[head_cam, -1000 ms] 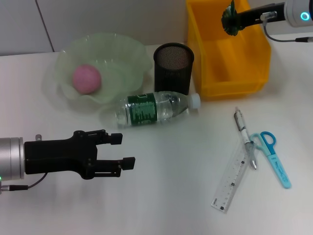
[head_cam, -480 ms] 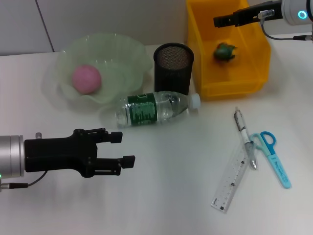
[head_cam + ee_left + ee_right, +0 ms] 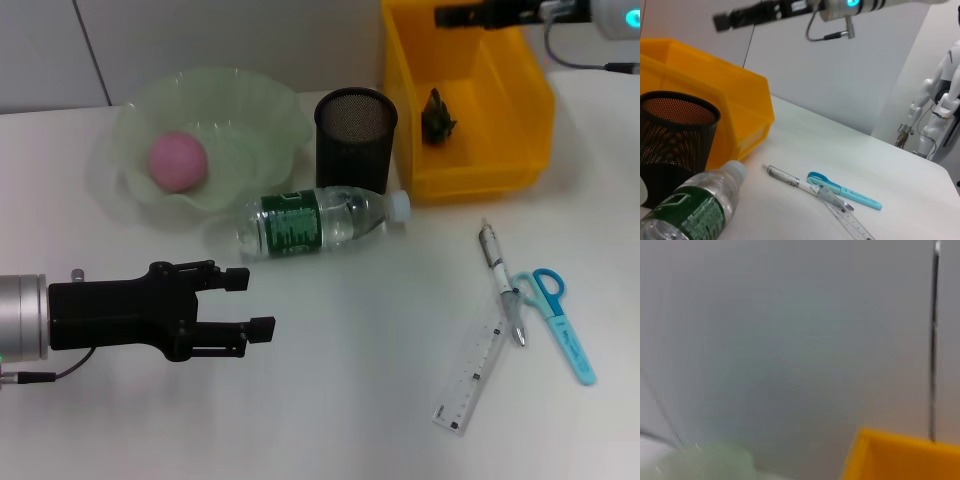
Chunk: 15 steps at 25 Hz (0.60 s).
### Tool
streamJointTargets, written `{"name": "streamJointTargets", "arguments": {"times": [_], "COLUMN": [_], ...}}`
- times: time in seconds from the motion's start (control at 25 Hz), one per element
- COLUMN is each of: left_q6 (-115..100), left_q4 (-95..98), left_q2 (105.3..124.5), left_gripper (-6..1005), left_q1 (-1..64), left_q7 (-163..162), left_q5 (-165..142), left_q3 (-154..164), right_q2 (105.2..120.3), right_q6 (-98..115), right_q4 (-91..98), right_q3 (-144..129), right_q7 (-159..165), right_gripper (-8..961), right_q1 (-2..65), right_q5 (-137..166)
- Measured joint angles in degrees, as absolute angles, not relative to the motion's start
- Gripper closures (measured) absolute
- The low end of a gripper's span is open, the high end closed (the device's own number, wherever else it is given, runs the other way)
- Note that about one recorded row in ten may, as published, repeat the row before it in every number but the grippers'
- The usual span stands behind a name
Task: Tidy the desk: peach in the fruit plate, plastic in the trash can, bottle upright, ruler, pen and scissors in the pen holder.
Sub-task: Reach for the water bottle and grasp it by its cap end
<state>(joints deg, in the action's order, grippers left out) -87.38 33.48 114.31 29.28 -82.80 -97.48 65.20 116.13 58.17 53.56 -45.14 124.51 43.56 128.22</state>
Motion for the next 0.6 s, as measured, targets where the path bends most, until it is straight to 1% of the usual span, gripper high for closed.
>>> {"name": "streamJointTargets", "arguments": {"times": [0.04,0.08,0.12,0.16,0.2,0.24,0.28,0.4,0.44,0.48,0.52,0.56,0.6], "left_q6": [-87.44,-87.44,-87.48,-87.50,-87.50,-87.56,-87.56,-87.69,-87.72,-87.72,-87.74,-87.77,-87.77], "left_q4": [33.52,33.52,33.54,33.58,33.58,33.62,33.62,33.66,33.69,33.69,33.71,33.78,33.78], "left_q2": [114.31,114.31,114.33,114.38,114.38,114.46,114.46,114.49,114.50,114.50,114.50,114.51,114.51], "left_gripper": [179,179,180,180,180,180,180,180,180,180,180,180,181], "left_q1": [29.28,29.28,29.31,29.32,29.32,29.33,29.33,29.38,29.40,29.40,29.41,29.41,29.41], "left_q7": [-82.78,-82.78,-82.67,-82.64,-82.64,-82.61,-82.61,-82.61,-82.61,-82.61,-82.61,-82.61,-82.61], "left_q5": [-97.48,-97.48,-97.48,-97.48,-97.48,-97.48,-97.48,-97.47,-97.47,-97.47,-97.48,-97.62,-97.62], "left_q3": [65.21,65.21,65.22,65.21,65.21,65.22,65.22,65.27,65.29,65.29,65.30,65.30,65.30], "right_q2": [116.13,116.13,115.85,115.42,115.42,114.48,114.48,112.58,111.08,111.08,109.58,108.73,108.73], "right_q6": [61.48,61.48,65.86,68.81,68.81,75.14,75.14,85.22,91.04,91.04,95.08,96.92,96.92], "right_q4": [55.97,55.97,57.10,57.07,57.07,55.87,55.87,52.87,50.45,50.45,48.08,46.96,46.96], "right_q3": [-44.96,-44.96,-44.92,-44.88,-44.88,-44.82,-44.82,-44.65,-44.42,-44.42,-44.25,-44.16,-44.16], "right_q7": [119.54,119.54,114.32,111.08,111.08,106.25,106.25,101.36,99.06,99.06,97.34,96.46,96.46], "right_gripper": [117,119,120,120,120,120,120,120,120,120,120,120,120], "right_q1": [39.67,39.67,35.47,33.02,33.02,30.00,30.00,26.69,25.53,25.53,25.14,25.07,25.07], "right_q5": [116.89,116.89,104.76,98.14,98.14,89.58,89.58,83.00,83.10,83.10,85.07,86.82,86.82]}}
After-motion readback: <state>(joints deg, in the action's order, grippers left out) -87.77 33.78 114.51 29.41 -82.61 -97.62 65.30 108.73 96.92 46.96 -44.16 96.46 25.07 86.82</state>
